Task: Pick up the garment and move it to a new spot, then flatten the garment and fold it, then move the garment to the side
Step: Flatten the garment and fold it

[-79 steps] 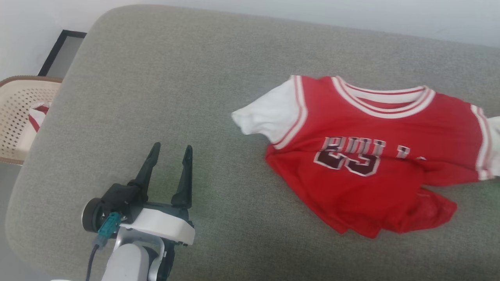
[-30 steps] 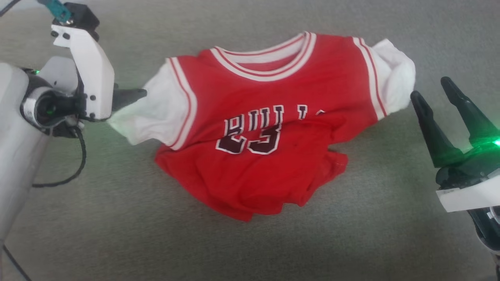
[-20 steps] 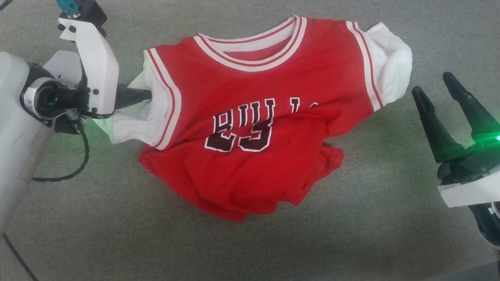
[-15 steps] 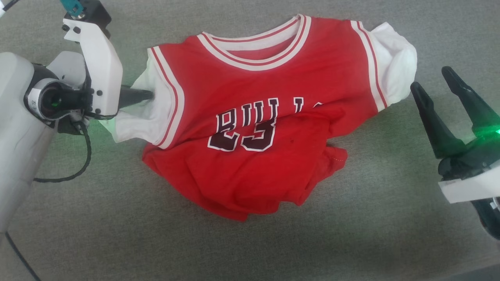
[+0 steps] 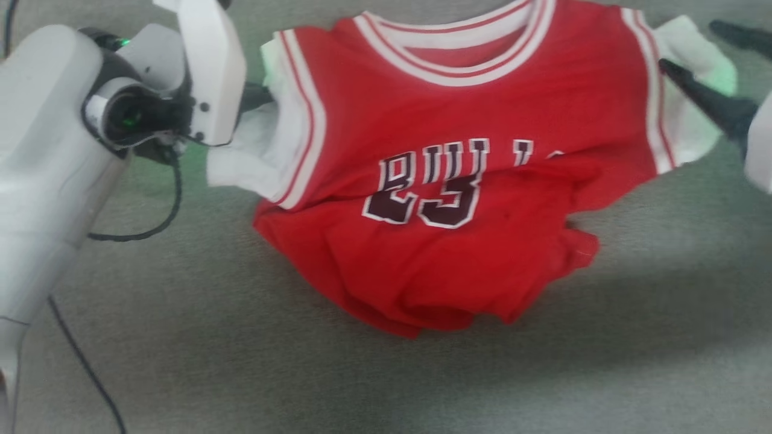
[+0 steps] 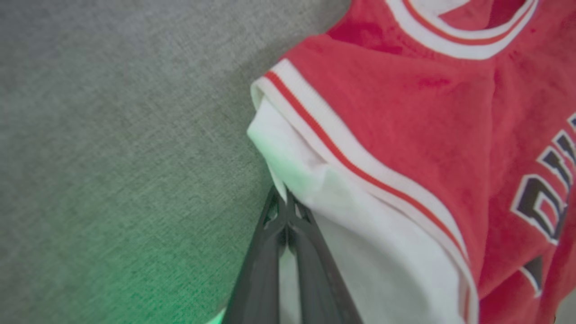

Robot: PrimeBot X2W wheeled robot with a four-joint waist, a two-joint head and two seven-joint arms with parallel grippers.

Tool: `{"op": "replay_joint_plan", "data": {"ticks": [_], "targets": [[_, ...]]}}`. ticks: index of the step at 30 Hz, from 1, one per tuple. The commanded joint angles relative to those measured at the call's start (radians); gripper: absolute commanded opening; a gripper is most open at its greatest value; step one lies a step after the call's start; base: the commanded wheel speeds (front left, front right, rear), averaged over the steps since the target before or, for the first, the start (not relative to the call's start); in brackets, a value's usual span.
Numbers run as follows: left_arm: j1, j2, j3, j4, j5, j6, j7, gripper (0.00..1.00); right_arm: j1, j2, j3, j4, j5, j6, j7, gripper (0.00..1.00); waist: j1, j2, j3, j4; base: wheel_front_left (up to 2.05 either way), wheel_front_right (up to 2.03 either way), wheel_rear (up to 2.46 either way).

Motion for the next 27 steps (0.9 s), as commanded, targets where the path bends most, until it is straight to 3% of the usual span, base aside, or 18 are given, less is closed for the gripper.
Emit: {"op": "replay_joint_plan", "data": {"ticks": [1,8,15,16,17,18,19,27], "targets": [[0.002,-0.011,-0.029,0.004,-0.003,0.0,-0.011,0.0,-0.061,-0.002,0.038,0.036,0.032,-0.001,0.045,1.0,0.0,0.0,0.02,0.034,0.0,0.0,0.0],[-0.03,-0.016,-0.096,-0.011,-0.051,0.0,-0.057,0.0,-0.261,0.009,0.213,0.223,0.111,-0.001,0.2,1.0,0.0,0.0,0.043,0.072,0.0,0.0,0.0],[-0.059,-0.008,-0.155,-0.008,-0.096,0.002,-0.094,0.0,-0.337,0.029,0.369,0.262,0.184,-0.001,0.247,1.0,0.0,0.0,0.051,0.072,0.0,0.0,0.0],[-0.063,-0.008,-0.162,-0.006,-0.102,0.002,-0.1,0.0,-0.347,0.028,0.386,0.263,0.192,-0.001,0.245,0.93,0.0,0.0,0.052,0.071,0.0,0.0,0.0],[-0.067,-0.01,-0.167,-0.004,-0.108,0.002,-0.105,0.0,-0.354,0.027,0.406,0.262,0.2,-0.001,0.245,0.47,0.0,0.0,0.052,0.071,0.0,0.0,0.0],[-0.072,-0.012,-0.172,-0.002,-0.109,0.002,-0.114,0.0,-0.363,0.024,0.425,0.257,0.21,-0.001,0.243,0.18,0.0,0.0,0.051,0.07,0.0,0.0,0.0],[-0.077,-0.015,-0.176,0.0,-0.115,0.002,-0.121,0.0,-0.373,0.021,0.437,0.256,0.219,-0.001,0.229,0.0,0.0,0.0,0.051,0.07,0.0,0.0,0.0],[-0.11,-0.006,-0.192,-0.004,-0.135,0.001,-0.283,0.0,-0.454,0.027,0.491,0.288,0.253,-0.001,0.072,0.0,0.0,0.0,0.028,0.075,0.0,0.0,0.0]]}}
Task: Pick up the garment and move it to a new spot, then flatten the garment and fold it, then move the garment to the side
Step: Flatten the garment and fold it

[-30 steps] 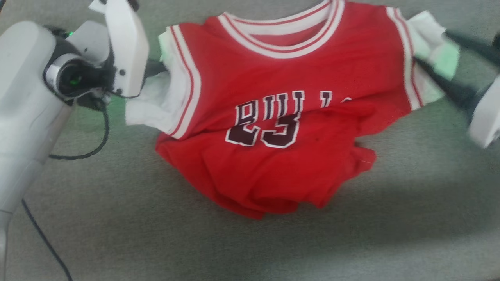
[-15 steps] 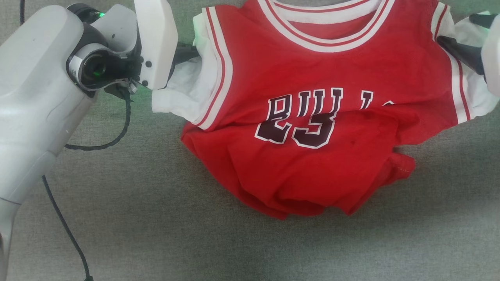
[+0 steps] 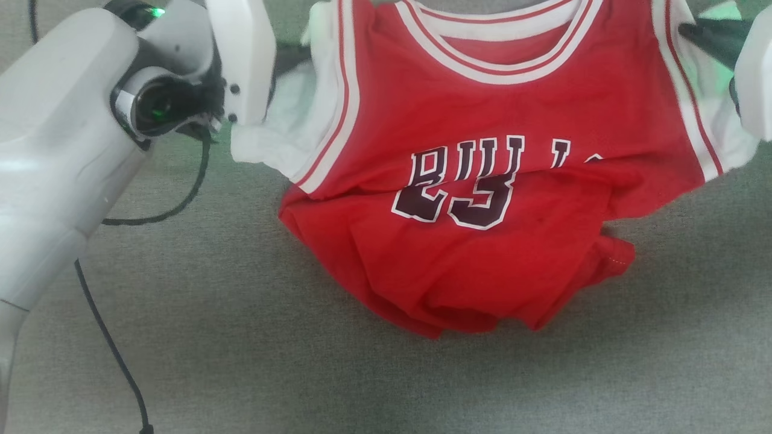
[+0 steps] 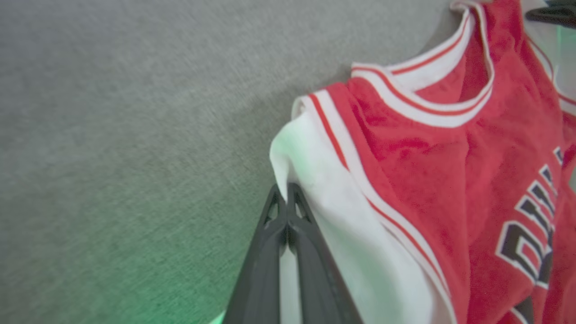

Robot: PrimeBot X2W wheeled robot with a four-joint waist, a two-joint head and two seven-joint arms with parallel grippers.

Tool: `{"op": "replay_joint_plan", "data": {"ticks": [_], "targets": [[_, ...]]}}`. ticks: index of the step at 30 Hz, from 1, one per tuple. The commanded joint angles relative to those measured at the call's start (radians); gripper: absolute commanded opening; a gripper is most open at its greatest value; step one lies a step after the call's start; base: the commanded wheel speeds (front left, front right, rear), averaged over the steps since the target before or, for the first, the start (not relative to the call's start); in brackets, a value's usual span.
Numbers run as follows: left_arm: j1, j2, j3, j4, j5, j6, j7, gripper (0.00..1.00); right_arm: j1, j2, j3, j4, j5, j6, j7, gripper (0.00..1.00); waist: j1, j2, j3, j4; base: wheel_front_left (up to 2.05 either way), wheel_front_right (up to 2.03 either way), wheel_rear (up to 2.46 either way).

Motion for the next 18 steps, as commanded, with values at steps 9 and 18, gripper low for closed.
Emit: {"op": "replay_joint_plan", "data": {"ticks": [9,18], "targets": [[-0.023,0.045,0.025,-0.016,-0.019,0.003,-0.295,0.0,-0.088,0.026,-0.039,0.049,0.076,-0.002,-0.234,0.0,0.0,0.0,-0.063,0.031,0.0,0.0,0.0],[-0.166,0.004,0.12,0.166,0.015,0.002,-0.664,0.0,-0.244,0.15,-0.167,0.269,0.086,-0.001,-0.435,0.0,0.0,0.0,-0.055,0.071,0.0,0.0,0.0]]}}
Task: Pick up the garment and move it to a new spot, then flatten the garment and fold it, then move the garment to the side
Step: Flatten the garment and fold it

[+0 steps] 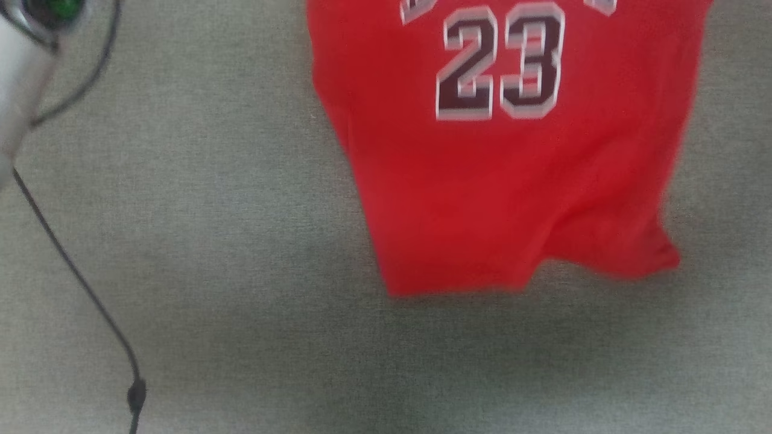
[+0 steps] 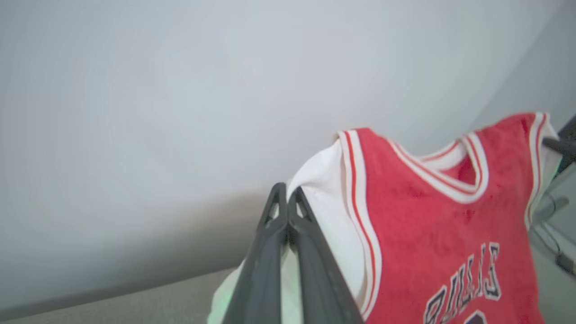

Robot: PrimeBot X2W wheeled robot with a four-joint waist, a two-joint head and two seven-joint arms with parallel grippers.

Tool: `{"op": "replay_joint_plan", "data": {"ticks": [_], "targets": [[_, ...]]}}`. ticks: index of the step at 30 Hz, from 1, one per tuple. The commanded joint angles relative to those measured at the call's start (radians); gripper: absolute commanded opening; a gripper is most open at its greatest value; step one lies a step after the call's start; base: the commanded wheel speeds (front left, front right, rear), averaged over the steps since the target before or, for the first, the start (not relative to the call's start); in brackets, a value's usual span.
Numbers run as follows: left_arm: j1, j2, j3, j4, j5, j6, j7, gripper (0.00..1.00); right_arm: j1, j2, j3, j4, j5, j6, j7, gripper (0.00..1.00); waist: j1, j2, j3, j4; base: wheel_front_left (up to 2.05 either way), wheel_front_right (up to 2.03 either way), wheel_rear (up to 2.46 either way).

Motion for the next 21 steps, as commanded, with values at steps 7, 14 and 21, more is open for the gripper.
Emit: {"op": "replay_joint_plan", "data": {"ticks": [7,14,21], "targets": [[-0.274,-0.07,0.123,0.201,-0.01,0.024,-0.162,0.0,-0.26,0.14,-0.116,0.225,-0.053,-0.001,-0.156,0.0,0.0,0.0,0.016,0.003,0.0,0.0,0.0],[-0.344,-0.12,0.147,0.263,-0.021,0.0,-0.197,0.0,-0.321,0.215,-0.108,0.322,-0.081,-0.001,-0.172,0.0,0.0,0.0,-0.008,0.005,0.0,0.0,0.0],[-0.072,-0.061,0.136,0.045,-0.172,-0.001,-0.129,0.0,-0.112,0.159,-0.009,0.203,-0.018,-0.001,-0.104,0.0,0.0,0.0,-0.034,0.004,0.0,0.0,0.0]]}}
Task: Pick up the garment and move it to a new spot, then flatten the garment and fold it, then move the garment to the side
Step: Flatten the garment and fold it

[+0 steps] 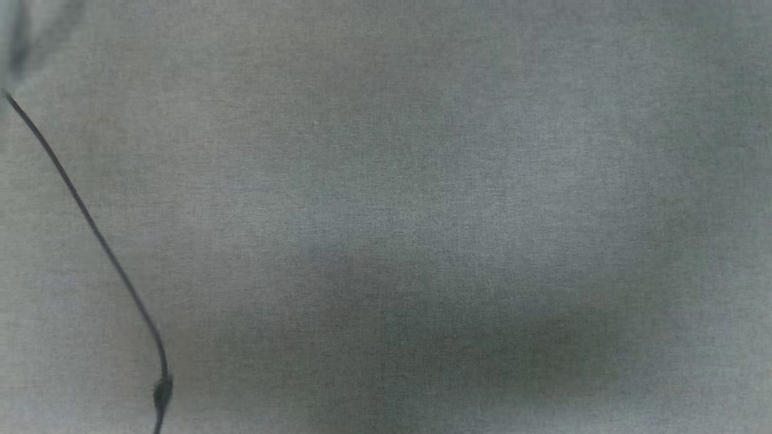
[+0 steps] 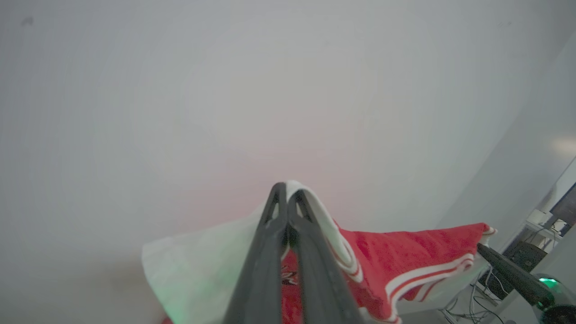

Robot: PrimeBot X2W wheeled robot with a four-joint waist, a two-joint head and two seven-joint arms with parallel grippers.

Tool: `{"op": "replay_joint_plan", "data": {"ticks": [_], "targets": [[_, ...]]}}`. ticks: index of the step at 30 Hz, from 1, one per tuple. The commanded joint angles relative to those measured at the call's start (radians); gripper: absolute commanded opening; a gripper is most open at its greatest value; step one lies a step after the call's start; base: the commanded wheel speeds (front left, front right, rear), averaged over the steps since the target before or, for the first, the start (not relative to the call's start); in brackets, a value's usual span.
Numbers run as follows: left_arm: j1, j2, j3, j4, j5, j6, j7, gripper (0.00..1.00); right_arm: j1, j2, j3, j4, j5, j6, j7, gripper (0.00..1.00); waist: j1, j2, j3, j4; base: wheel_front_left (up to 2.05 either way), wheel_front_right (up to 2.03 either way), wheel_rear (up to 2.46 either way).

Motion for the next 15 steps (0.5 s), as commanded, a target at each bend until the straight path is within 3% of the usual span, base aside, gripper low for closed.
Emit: {"op": "replay_joint_plan", "data": {"ticks": [1,10,15], "targets": [[0.063,0.028,-0.019,-0.056,-0.014,-0.003,0.02,0.0,0.051,-0.035,0.012,-0.032,0.025,-0.002,0.013,0.0,0.0,0.0,-0.01,0.006,0.0,0.0,0.0],[0.568,0.245,-0.134,-0.494,-0.128,-0.003,0.082,0.0,0.437,-0.279,0.105,-0.385,0.223,-0.002,0.142,0.0,0.0,0.0,-0.077,-0.002,0.0,0.0,0.0],[0.738,0.346,-0.161,-0.654,-0.161,-0.003,0.081,0.0,0.575,-0.401,0.138,-0.532,0.28,-0.001,0.172,0.0,0.0,0.0,-0.121,-0.002,0.0,0.0,0.0]]}}
